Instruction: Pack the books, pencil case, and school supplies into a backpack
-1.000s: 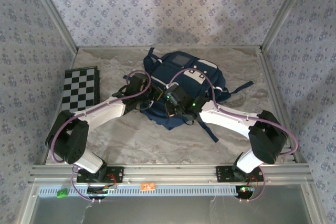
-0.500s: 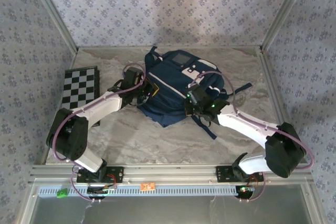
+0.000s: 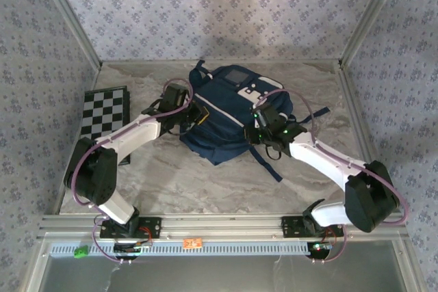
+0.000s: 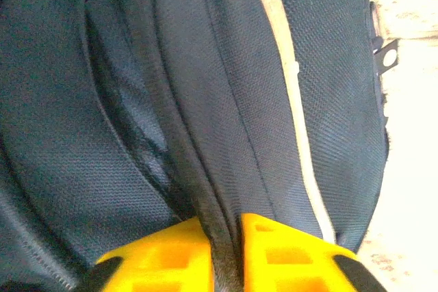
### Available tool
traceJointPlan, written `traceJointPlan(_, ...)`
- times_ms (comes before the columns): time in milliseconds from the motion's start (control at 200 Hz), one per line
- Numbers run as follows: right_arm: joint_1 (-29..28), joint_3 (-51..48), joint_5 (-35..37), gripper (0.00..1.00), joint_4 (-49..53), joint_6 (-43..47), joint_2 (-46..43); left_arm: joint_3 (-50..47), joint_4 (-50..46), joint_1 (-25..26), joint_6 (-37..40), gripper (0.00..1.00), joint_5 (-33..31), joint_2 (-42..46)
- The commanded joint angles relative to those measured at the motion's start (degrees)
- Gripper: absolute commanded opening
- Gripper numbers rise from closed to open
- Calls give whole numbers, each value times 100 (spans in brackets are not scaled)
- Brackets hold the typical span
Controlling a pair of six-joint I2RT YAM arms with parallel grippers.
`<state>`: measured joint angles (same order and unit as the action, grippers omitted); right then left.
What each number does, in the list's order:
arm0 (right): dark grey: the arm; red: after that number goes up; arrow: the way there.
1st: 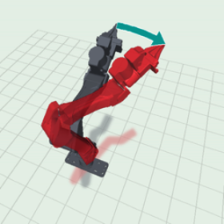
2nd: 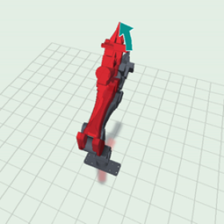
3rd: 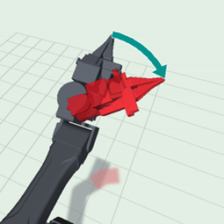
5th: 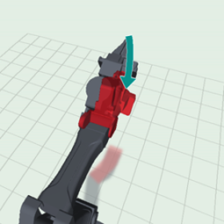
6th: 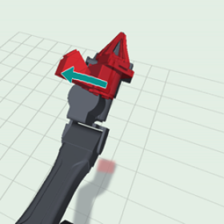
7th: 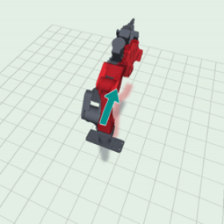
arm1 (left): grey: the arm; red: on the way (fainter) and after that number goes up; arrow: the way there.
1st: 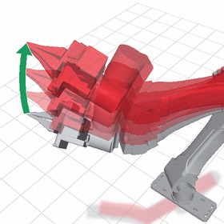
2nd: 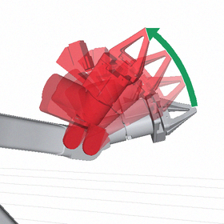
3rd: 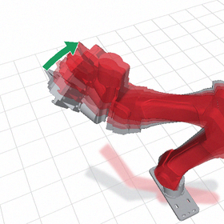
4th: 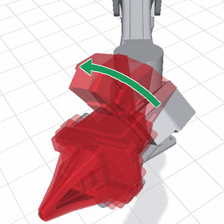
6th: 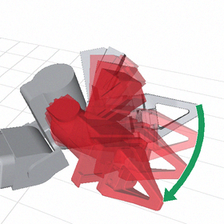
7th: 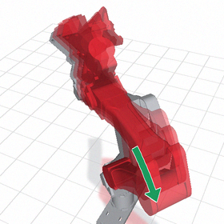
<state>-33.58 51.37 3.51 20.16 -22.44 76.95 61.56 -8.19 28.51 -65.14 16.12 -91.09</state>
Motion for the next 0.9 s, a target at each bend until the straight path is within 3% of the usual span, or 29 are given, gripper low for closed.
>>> traceJointPlan(0, 170, 160, 115, 40, 577, 73, -400, 174, -367, -193, 617, 33, -391, 265)
traceJointPlan(140, 618, 145, 378, 69, 747, 89, -830, 11, -943, -287, 1283, 67, -885, 794)
traceJointPlan(290, 1474, -92, 1228, 93, 515, -98, -1098, -208, -1528, -830, 2385, 99, -2289, 1412)
traceJointPlan(340, 1848, -251, 1412, 100, 258, -177, -1146, -356, -1525, -1142, 2694, 100, -2891, 1555)
traceJointPlan(425, 2484, -490, 1562, 100, -347, -244, -1095, -751, -1085, -1567, 3278, 100, -4113, 1688)
traceJointPlan(480, 2811, -640, 1682, 100, -831, -127, -937, -1101, -430, -1721, 3747, 100, -4841, 1693)
traceJointPlan(585, 3208, -798, 1852, 100, -1704, 366, -443, -1841, 1086, -1874, 4772, 100, -5635, 1599)
traceJointPlan(710, 3286, -1364, 1921, 100, -3289, 1308, -34, -2617, 2865, -1981, 5741, 100, -5296, 1250)
traceJointPlan(790, 3355, -1836, 1526, 100, -4432, 1779, 223, -2684, 3175, -1961, 6253, 100, -4961, 1056)
traceJointPlan(835, 3448, -1802, 1268, 100, -4199, 1680, 373, -2842, 3584, -1982, 6444, 100, -4790, 961)
traceJointPlan(895, 3577, -2071, 873, 100, -4970, 1848, 605, -3178, 4103, -2115, 6496, 100, -4303, 929)
